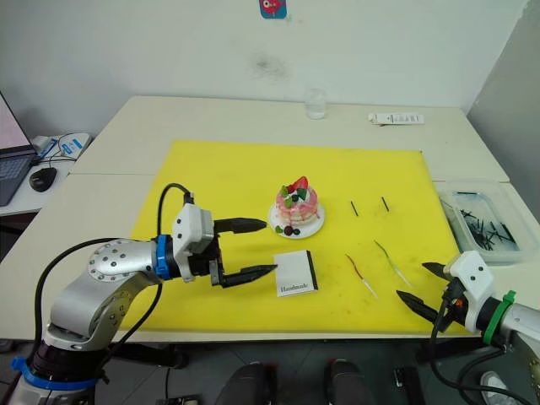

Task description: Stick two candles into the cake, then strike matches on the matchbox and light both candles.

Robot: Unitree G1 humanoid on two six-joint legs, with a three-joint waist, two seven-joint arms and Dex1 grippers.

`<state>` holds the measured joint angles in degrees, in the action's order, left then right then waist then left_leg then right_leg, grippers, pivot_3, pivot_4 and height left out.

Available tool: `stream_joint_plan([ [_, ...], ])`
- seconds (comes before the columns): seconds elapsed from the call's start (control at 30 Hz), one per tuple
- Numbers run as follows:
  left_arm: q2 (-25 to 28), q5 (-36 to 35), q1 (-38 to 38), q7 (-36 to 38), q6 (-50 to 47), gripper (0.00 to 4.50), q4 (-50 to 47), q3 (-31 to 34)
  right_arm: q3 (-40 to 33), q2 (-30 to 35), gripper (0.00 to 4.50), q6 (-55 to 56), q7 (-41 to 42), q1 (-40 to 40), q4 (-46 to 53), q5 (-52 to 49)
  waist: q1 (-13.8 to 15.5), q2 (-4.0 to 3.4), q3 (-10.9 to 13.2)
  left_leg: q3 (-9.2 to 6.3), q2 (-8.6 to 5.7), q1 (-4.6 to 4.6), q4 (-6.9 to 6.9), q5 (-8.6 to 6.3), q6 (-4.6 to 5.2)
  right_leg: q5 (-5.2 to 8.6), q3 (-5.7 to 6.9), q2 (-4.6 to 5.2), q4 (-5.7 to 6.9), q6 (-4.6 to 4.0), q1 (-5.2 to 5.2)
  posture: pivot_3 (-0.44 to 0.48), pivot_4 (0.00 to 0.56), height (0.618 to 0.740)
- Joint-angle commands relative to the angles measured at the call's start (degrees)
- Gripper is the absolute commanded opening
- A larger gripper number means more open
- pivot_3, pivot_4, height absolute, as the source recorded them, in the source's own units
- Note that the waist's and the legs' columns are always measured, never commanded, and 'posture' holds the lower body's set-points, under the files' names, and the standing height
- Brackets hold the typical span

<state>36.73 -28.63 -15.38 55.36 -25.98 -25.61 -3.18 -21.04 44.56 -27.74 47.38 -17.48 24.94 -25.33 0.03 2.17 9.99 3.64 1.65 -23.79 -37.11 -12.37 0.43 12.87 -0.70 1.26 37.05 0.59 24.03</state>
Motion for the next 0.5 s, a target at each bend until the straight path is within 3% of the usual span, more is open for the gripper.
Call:
stream_joint_plan([
  [0.03, -1.3, -0.4, 1.7, 0.5, 1.5, 4.49, -3.7, -3.0, 0.4, 0.7, 4.5, 4.1, 1.7, -1.3, -2.1, 2.5, 0.0, -0.02, 0.0, -0.01, 0.0, 0.01, 0.0, 0.0, 0.0, 0.0, 0.0, -0.01, 0.01, 0.0, 0.0, 0.0, 0.15, 0.74],
  [0.07, -1.3, 0.3, 2.3, 1.1, 2.4, 4.49, -4.0, -4.0, 0.7, 0.4, 4.5, 4.7, 1.8, -1.0, -3.0, 2.8, 0.0, -0.03, 0.0, -0.01, 0.0, 0.01, 0.0, 0.0, 0.0, 0.0, 0.0, -0.09, 0.01, 0.0, -0.01, 0.0, 0.15, 0.74],
  [0.17, -1.5, 0.1, 2.8, 2.2, 3.3, 4.5, -4.6, -5.8, 1.8, -0.5, 3.92, 6.4, 1.8, 0.3, -5.4, 3.3, -0.2, -0.03, 0.0, -0.01, 0.0, 0.03, 0.01, 0.0, 0.0, 0.01, -0.02, -0.11, 0.02, -0.01, 0.01, 0.0, 0.15, 0.74],
  [0.3, -1.2, -0.3, 2.1, 3.7, 3.7, 4.5, -4.3, -6.5, 3.5, -1.4, 2.5, 6.4, 1.3, 1.7, -5.4, 3.5, -0.2, -0.1, -0.1, -0.04, 0.0, 0.05, 0.0, 0.0, 0.0, 0.0, -0.02, -0.13, 0.04, -0.02, 0.0, 0.0, 0.15, 0.74],
  [0.5, -1.8, 0.1, 0.5, 4.2, 3.8, 4.5, -3.2, -6.9, 4.9, -2.8, 2.5, 4.3, -0.5, 4.1, -3.7, 2.6, -0.1, -0.12, -0.1, -0.07, -0.04, 0.03, 0.0, 0.0, 0.0, 0.01, 0.01, -0.16, 0.03, -0.02, -0.01, 0.0, 0.15, 0.74],
])
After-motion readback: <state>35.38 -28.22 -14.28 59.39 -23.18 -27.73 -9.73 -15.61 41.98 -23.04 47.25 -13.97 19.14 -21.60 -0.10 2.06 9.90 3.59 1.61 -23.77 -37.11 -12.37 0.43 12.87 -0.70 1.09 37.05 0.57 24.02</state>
